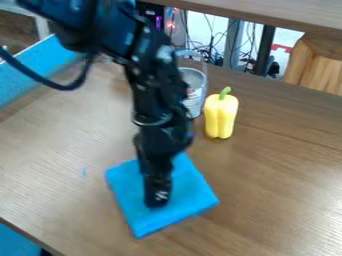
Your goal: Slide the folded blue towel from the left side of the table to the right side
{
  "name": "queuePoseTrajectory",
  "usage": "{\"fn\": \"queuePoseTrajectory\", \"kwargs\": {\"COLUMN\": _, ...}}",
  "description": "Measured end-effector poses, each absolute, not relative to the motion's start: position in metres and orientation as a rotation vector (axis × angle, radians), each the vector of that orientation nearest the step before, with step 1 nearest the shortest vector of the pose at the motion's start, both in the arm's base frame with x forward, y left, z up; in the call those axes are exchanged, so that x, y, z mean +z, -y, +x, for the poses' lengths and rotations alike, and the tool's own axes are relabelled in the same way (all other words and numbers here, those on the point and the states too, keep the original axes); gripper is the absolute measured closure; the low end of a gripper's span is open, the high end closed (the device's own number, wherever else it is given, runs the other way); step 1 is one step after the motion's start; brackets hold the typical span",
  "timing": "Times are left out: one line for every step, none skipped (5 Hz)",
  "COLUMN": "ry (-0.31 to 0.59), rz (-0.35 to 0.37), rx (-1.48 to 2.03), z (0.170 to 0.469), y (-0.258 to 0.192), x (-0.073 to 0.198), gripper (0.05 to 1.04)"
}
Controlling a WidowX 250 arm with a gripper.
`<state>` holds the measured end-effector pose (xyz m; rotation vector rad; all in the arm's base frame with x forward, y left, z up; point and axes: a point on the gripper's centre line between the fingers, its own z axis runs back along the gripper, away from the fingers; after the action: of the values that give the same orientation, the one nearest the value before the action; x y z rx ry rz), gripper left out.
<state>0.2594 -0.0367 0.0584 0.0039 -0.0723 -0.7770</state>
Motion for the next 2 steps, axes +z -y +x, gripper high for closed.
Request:
{"fn": "queuePoseTrajectory", "kwargs": {"ry": 0.068, "rz": -0.015, "rx": -0.823, "z": 0.269, "y": 0.063, "x": 0.052, "gripper": 0.079}}
{"fn": "queuePoseTrajectory", "kwargs": {"ry": 0.082, "rz": -0.029, "rx": -0.862, "z": 0.289, "y": 0.090, "x": 0.050, "gripper": 0.079}}
